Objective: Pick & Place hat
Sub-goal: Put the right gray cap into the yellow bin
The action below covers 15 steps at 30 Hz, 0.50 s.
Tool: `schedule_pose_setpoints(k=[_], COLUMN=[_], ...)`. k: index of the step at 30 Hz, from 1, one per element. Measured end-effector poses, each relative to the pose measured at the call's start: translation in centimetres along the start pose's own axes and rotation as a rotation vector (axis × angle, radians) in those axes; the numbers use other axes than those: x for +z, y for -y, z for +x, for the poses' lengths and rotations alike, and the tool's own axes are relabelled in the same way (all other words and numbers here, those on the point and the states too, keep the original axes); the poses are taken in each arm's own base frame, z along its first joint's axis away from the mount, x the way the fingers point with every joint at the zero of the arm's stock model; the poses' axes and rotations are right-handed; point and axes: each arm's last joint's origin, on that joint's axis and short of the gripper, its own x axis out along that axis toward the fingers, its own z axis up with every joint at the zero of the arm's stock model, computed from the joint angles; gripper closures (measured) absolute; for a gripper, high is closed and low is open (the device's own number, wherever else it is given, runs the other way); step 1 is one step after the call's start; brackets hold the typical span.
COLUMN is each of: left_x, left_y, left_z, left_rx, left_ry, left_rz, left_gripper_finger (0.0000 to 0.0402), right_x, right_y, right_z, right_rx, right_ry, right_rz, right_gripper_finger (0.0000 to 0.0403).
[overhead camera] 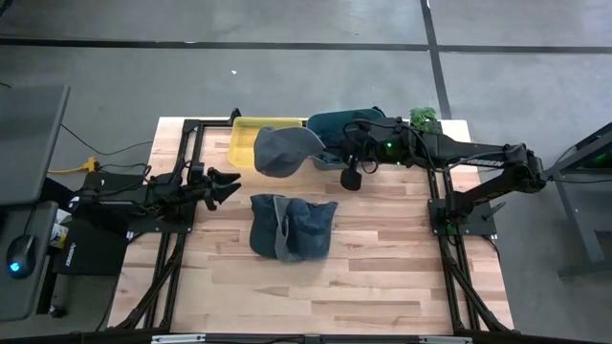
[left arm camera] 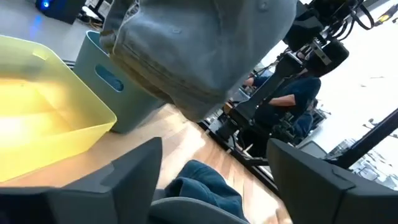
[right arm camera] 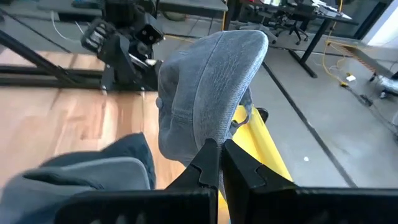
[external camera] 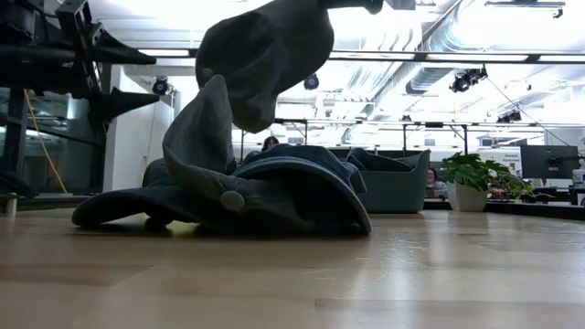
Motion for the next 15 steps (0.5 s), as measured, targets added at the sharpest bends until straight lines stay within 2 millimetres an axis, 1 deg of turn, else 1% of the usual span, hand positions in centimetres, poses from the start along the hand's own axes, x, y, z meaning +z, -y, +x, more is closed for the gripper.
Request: schedule_pose_setpoints(k=[3, 7, 15], left_x=[0.11, 0.31, 0.26], left_y=[0.08, 0.18, 0.27], left_z=[0.07, 0.28, 0.92], left_rx=[0.0, 0.023, 0.057], left_ry=[0.015, 0.053, 0.064], left_rz=[0.026, 0.081, 0.195], left_gripper_finger=[0.01, 0.0099, 0.0099], right_x=[0.0, 0.01, 0.33], right_y=[0.0, -0.07, 0.16], right_z=[0.0, 0.0, 0.03], right_rx=[0.001, 0.024, 0.08], right_ry=[0.0, 0.002, 0.04], right_rz=[0.037, 0.064, 0.152], right_gripper_finger=[0.0403, 0.0403, 0.0403])
